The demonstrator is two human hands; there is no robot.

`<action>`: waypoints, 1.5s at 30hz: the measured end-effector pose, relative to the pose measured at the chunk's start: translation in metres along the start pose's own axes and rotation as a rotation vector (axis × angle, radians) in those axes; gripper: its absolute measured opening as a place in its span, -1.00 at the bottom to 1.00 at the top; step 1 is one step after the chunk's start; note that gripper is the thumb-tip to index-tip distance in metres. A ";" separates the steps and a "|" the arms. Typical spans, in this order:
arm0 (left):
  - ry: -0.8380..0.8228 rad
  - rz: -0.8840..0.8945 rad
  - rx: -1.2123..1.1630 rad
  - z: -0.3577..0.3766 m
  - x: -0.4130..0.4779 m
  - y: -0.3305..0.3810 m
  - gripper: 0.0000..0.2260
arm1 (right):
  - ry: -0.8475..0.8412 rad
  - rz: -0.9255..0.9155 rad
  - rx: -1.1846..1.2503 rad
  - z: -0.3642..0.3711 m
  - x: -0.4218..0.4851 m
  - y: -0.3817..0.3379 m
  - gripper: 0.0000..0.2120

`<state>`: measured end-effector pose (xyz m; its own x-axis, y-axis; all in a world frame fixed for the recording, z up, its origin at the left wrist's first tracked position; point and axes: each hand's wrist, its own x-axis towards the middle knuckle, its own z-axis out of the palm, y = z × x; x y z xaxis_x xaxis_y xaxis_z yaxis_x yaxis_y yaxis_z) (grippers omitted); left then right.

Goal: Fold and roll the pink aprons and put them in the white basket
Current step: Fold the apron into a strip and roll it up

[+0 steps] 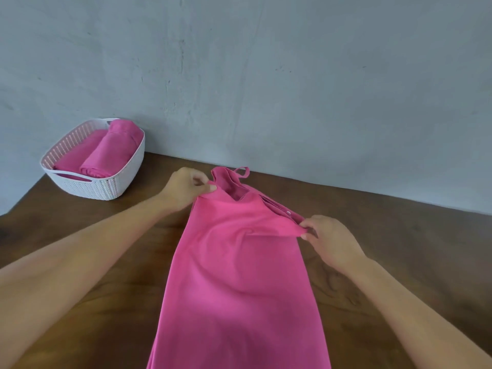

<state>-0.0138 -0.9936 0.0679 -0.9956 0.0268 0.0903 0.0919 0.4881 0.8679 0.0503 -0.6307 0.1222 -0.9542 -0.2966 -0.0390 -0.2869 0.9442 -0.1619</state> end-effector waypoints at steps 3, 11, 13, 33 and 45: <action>0.141 0.108 -0.001 0.014 -0.014 -0.005 -0.92 | 0.009 -0.002 -0.003 0.011 -0.005 0.000 -0.75; 0.297 0.176 -0.097 0.035 -0.046 -0.005 -0.96 | 0.015 0.031 0.037 0.022 -0.012 0.006 -0.75; 0.242 0.118 -0.136 0.037 -0.042 0.000 -0.95 | 0.016 0.035 0.043 0.024 -0.013 0.007 -0.75; 0.359 -0.140 0.030 0.035 -0.048 0.042 -0.90 | 0.075 0.033 0.020 0.022 -0.034 0.015 -0.78; 0.402 -0.054 0.148 0.011 -0.149 0.090 -0.86 | 0.267 -0.017 -0.025 -0.014 -0.114 0.027 -0.88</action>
<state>0.1429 -0.9445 0.1273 -0.9088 -0.3301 0.2550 0.0064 0.6002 0.7998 0.1504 -0.5691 0.1360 -0.9367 -0.2675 0.2258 -0.3022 0.9435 -0.1359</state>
